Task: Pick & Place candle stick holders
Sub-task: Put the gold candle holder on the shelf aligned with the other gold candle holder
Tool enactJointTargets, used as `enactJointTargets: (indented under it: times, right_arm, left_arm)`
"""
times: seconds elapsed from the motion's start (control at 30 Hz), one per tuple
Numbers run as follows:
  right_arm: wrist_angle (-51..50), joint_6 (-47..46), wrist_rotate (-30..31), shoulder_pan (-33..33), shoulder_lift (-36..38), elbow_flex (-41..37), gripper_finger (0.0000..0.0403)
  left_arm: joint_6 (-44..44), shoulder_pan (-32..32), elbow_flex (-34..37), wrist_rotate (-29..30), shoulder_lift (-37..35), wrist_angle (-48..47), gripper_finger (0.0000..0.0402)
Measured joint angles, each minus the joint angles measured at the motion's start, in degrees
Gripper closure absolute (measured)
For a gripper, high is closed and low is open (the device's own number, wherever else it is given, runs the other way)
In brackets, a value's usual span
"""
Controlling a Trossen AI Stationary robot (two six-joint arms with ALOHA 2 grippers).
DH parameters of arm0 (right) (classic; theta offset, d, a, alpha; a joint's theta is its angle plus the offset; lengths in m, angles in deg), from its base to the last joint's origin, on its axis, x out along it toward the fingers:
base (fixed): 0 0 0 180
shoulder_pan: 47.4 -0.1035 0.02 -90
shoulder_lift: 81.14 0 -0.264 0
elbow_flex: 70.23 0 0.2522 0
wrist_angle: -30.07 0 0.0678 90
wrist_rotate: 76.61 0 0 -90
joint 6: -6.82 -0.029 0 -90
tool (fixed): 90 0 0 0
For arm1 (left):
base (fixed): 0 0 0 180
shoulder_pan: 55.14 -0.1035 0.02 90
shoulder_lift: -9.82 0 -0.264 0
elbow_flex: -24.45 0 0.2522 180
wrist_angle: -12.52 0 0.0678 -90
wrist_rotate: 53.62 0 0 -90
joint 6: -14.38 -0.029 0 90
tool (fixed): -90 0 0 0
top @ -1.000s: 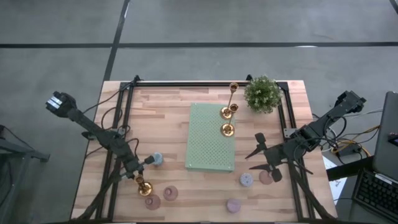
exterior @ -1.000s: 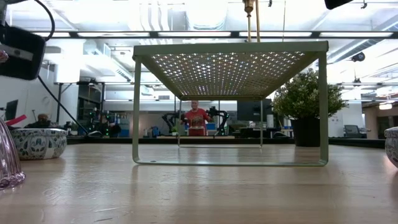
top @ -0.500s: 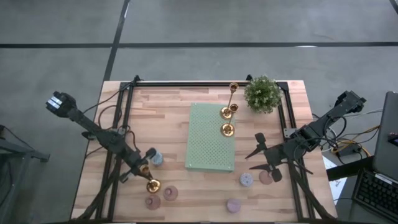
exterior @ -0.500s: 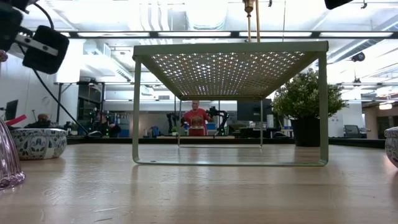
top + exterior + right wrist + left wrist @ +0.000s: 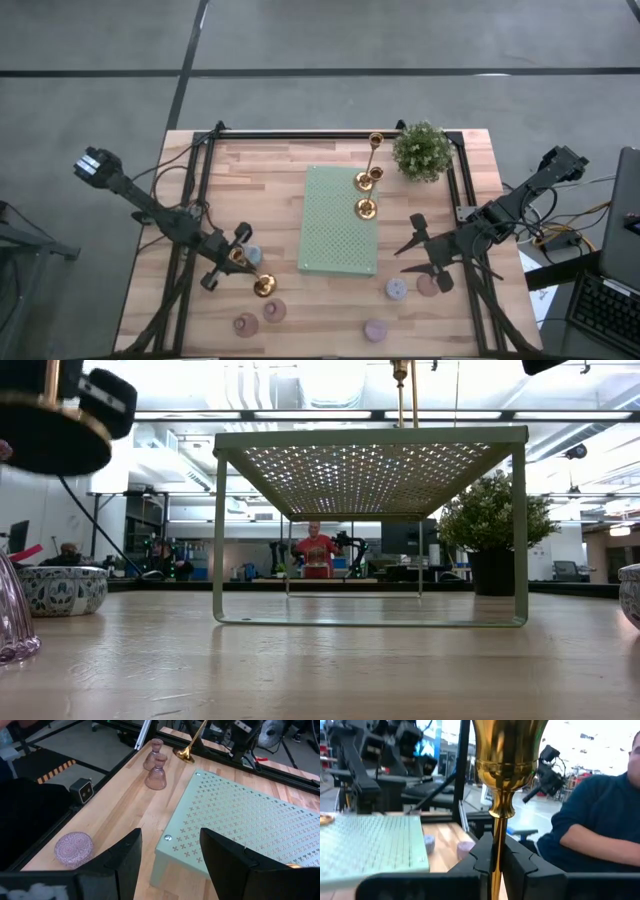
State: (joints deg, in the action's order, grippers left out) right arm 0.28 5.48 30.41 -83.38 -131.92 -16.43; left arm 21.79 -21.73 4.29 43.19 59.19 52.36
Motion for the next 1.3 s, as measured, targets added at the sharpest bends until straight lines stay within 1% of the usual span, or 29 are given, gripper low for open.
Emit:
enactJointTargets:
  times: [0.1, 0.27, 0.33, 0.43, 0.53, 0.57, 0.67, 0.73, 0.87, 1.0, 1.07, 1.2, 1.3]
  right_arm:
    - [0.02, -0.07, 0.02, 0.0, 0.0, 0.0, 0.0209]
    - [0.02, -0.07, 0.02, 0.0, 0.0, 0.0, 0.0209]
    - [0.02, 0.0, 0.02, 0.0, 0.0, 0.0, 0.0209]
    - [0.02, -0.07, 0.02, 0.0, 0.0, 0.0, 0.0209]
    - [0.02, 0.0, 0.0, 0.04, 0.0, 0.0, 0.0209]
    - [0.02, -0.01, 0.01, 0.04, 0.0, 0.0, 0.0209]
    - [0.02, -0.06, 0.0, 0.04, 0.0, 0.0, 0.0209]
    - [0.01, 0.0, 0.0, 0.04, 0.0, 0.0, 0.0209]
    - [0.02, -0.07, 0.01, 0.04, 0.0, 0.0, 0.0209]
    - [0.02, -0.05, 0.02, 0.04, 0.0, 0.0, 0.0209]
    - [0.01, -0.06, 0.01, 0.02, 0.0, 0.0, 0.0209]
    - [0.0, -0.04, 0.02, -0.01, 0.0, 0.0, 0.0209]
    - [0.0, 0.0, 0.0, 0.0, 0.0, 0.0, 0.0209]
  left_arm:
    - [-1.47, 0.03, -1.36, 1.71, 0.02, -0.02, 0.0378]
    - [-2.03, 0.03, -3.49, 7.17, 0.15, -0.02, 0.0379]
    - [-0.89, -0.08, -4.42, 7.71, 0.51, -0.06, 0.0377]
    - [-2.35, -0.38, -6.0, 7.76, 1.44, -0.09, 0.0377]
    - [-3.05, -0.71, -7.67, 10.35, 2.55, -0.2, 0.0379]
    - [-3.21, -0.8, -8.2, 12.52, 2.96, -0.46, 0.038]
    - [-2.72, -1.06, -9.73, 22.33, 4.21, -1.81, 0.0379]
    - [-3.6, -1.54, -10.86, 25.4, 5.18, -2.67, 0.0379]
    - [-4.46, -2.46, -14.13, 25.54, 8.12, -2.98, 0.038]
    - [-6.04, -3.09, -19.18, 25.43, 11.9, -3.97, 0.0378]
    - [-6.07, -3.46, -22.58, 24.57, 13.48, -6.93, 0.0379]
    - [-5.42, -4.4, -29.81, 23.27, 16.9, -16.26, 0.038]
    - [-4.57, -5.9, -34.04, 23.23, 19.71, -18.06, 0.0379]
